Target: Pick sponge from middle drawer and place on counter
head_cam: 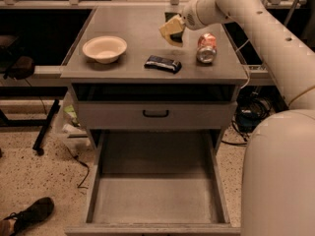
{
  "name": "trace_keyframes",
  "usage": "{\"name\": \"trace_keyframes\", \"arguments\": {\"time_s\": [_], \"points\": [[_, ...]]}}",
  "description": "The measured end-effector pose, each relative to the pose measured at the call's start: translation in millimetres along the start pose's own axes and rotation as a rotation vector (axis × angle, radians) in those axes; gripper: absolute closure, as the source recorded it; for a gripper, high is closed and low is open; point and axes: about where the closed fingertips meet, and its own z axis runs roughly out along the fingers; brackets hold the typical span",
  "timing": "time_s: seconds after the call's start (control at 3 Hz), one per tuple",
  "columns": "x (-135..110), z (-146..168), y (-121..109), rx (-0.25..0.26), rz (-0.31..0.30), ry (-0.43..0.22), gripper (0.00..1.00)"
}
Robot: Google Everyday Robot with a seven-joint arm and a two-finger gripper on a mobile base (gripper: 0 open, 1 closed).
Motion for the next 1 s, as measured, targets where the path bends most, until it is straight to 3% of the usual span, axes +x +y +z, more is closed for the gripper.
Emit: {"name": "trace_keyframes", "arguments": {"time_s": [1.0], "points": [[26,38,-9,-0.020,0.077,0.004,0.15]]}}
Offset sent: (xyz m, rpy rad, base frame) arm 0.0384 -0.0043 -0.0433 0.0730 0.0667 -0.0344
